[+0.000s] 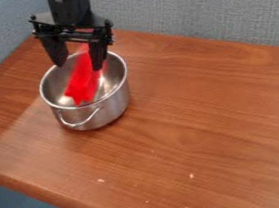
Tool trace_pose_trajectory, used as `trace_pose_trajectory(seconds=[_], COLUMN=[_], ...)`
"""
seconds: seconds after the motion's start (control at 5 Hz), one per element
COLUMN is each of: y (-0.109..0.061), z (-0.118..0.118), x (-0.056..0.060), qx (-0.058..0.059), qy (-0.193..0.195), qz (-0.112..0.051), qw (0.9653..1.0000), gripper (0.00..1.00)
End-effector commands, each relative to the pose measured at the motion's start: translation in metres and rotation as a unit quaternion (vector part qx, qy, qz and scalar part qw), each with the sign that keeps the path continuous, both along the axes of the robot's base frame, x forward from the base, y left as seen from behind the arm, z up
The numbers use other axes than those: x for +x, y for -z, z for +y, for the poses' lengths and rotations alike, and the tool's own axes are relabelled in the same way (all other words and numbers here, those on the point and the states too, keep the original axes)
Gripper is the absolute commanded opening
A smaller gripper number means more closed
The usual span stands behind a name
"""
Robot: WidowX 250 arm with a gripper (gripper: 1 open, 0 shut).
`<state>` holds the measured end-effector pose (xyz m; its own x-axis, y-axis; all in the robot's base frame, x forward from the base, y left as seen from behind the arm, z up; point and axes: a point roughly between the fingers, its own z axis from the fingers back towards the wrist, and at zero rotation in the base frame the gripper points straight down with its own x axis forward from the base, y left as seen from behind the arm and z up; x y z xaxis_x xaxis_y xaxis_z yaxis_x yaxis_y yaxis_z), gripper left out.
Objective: Put the red object in the metal pot
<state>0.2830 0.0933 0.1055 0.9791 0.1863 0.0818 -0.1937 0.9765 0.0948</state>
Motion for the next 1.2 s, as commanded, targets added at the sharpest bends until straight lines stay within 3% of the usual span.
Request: trace_pose_trajectory(seconds=[0.0, 0.2, 1.0], y=[0.0, 0.012, 0.036], z=[0.008, 0.011, 0.017], x=[-0.002, -0.005, -0.004], qx=[0.011, 0.018, 0.017], qy=[-0.012, -0.017, -0.047], qz=[-0.002, 0.006, 0.017], qw=[0.9999, 0.9997, 0.9986], gripper=[1.0, 1.0, 1.0])
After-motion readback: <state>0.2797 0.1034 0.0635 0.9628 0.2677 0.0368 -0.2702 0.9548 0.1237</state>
